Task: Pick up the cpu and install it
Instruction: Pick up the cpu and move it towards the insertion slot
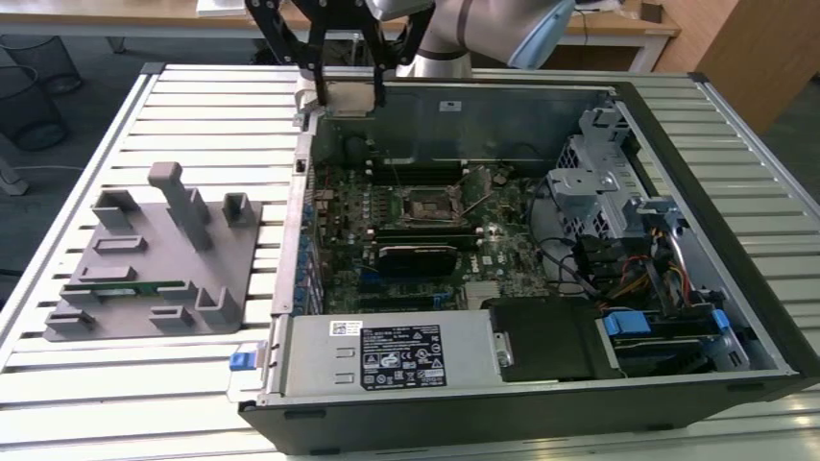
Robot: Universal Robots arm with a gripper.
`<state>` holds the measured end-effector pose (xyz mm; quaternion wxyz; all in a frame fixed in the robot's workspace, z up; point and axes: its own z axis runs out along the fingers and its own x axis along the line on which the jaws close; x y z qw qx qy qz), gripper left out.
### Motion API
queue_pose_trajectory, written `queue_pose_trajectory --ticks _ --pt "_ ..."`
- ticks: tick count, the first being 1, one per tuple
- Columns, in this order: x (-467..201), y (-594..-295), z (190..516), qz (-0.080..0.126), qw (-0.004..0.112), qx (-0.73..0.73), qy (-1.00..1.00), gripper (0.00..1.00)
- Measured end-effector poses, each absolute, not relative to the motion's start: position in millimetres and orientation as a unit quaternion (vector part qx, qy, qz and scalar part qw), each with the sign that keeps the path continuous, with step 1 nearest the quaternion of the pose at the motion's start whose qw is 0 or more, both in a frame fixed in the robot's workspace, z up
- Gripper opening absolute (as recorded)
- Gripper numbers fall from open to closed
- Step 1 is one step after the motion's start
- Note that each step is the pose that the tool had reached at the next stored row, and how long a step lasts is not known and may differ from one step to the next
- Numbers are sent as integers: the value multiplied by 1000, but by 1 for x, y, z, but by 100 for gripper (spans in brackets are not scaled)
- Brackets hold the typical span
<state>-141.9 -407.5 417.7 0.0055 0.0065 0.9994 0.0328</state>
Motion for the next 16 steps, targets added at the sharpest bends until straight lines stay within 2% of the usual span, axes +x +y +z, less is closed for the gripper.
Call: queue_pose_trajectory --ticks 16 --pt "-121 -407 417 33 6 7 999 53"
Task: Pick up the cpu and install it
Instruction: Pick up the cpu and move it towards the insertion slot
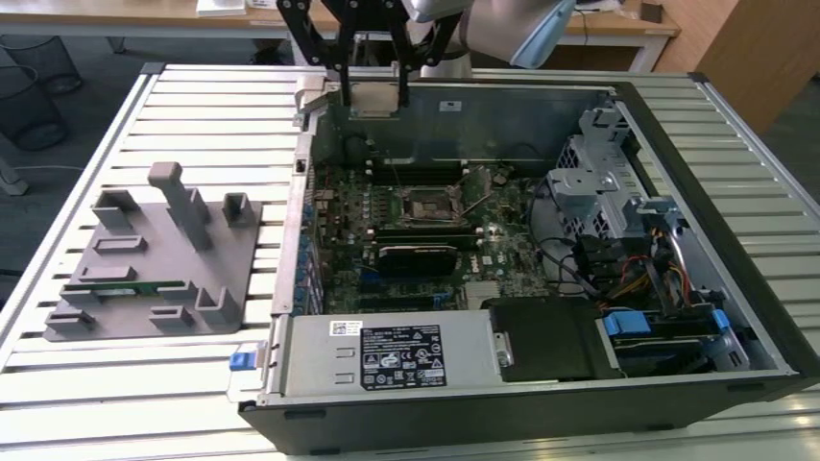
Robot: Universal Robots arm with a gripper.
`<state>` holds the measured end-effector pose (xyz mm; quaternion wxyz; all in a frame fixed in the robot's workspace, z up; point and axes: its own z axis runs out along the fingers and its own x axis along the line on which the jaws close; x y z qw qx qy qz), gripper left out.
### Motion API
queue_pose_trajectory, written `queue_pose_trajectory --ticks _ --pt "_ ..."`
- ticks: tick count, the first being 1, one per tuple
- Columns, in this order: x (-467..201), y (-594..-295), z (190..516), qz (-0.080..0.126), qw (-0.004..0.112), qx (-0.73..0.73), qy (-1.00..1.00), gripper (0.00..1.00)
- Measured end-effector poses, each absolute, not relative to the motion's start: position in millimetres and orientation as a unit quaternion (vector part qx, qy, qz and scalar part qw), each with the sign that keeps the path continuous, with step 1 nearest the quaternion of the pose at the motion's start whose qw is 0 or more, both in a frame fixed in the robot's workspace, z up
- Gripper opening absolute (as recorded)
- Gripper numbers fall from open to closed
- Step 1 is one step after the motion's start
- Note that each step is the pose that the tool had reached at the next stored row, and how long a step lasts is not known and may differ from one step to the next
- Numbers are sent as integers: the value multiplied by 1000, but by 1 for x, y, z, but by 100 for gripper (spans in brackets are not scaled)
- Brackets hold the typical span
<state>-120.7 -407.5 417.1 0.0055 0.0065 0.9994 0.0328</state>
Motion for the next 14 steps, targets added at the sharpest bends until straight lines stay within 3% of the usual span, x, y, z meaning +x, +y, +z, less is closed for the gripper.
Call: queue_pose_trajectory --ticks 14 --pt "-100 -407 417 33 6 6 999 53"
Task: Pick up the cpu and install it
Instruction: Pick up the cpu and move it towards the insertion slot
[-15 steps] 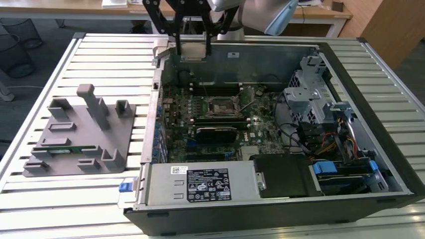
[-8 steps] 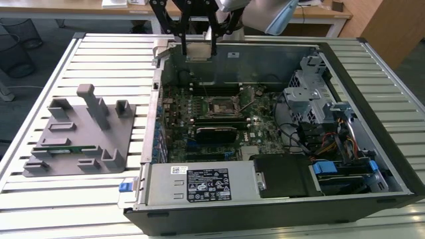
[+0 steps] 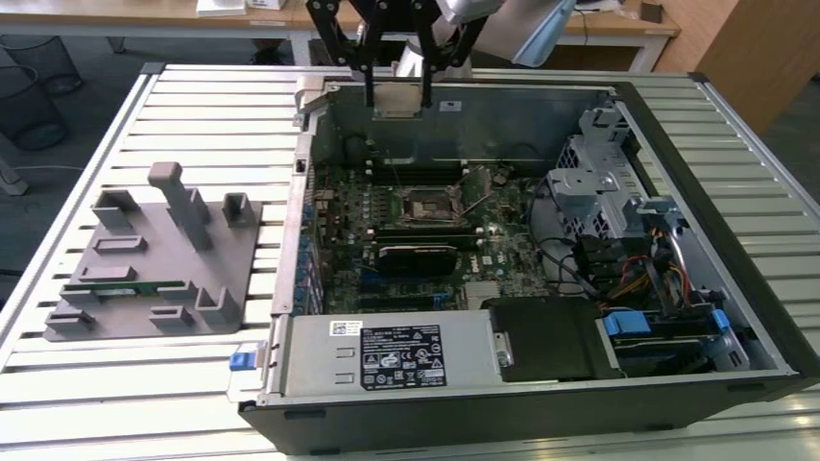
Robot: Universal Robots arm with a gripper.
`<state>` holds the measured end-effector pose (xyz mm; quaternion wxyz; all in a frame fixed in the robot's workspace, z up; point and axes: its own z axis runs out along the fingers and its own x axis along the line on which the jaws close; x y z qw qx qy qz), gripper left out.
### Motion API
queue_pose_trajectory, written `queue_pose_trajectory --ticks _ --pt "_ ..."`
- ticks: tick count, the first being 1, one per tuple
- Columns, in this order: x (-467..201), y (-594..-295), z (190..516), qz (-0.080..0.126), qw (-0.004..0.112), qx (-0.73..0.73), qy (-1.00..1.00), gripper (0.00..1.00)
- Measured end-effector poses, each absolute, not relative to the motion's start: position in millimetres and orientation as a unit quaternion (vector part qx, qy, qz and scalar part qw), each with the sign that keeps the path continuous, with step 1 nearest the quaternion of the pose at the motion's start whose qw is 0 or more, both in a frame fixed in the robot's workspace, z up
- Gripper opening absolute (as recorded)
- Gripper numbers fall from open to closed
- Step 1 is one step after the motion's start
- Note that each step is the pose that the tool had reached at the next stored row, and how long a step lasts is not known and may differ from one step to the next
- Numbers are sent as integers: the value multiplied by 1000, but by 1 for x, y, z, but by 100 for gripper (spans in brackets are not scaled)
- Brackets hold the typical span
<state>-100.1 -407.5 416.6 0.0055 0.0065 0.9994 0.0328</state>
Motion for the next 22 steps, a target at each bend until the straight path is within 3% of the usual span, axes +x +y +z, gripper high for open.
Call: queue_pose_trajectory --ticks 22 --pt "-51 -385 415 33 6 7 999 53"
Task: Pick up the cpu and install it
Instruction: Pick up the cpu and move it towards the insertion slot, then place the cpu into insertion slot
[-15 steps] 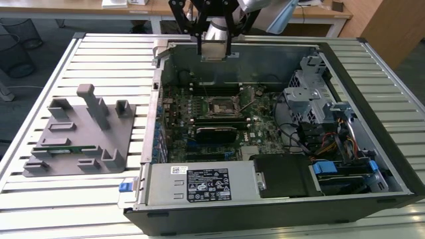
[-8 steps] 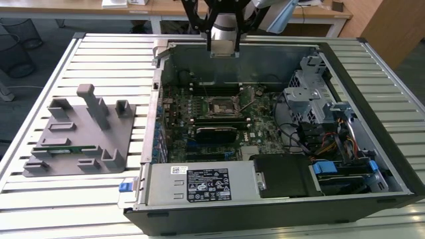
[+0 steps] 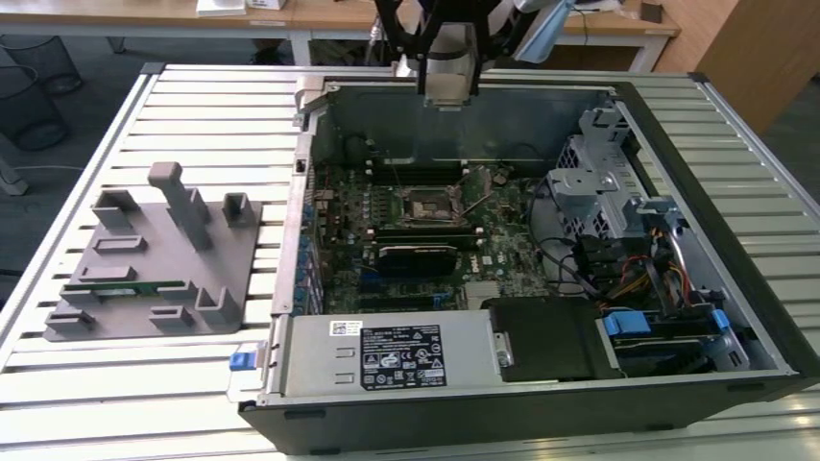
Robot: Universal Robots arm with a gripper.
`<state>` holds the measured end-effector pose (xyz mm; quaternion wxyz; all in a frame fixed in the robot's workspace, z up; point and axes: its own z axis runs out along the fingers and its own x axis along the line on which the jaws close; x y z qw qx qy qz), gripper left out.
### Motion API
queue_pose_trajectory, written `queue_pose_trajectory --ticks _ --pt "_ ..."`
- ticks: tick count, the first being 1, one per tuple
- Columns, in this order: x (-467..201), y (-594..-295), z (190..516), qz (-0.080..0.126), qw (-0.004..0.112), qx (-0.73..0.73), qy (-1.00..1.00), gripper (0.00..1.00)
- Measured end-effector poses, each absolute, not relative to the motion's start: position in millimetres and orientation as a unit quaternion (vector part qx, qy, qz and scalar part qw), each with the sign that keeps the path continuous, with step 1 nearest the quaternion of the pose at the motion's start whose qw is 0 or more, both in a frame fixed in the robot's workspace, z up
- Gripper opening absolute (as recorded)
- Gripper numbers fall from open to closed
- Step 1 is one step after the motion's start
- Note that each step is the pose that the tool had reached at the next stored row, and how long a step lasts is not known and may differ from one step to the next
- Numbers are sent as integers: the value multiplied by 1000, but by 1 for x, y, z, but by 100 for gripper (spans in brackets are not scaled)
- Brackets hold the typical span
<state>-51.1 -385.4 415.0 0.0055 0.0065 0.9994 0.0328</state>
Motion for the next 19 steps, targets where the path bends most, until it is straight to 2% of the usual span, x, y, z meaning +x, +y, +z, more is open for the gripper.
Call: queue_pose_trajectory --ticks 19 --pt "-46 -384 413 28 7 52 998 53"
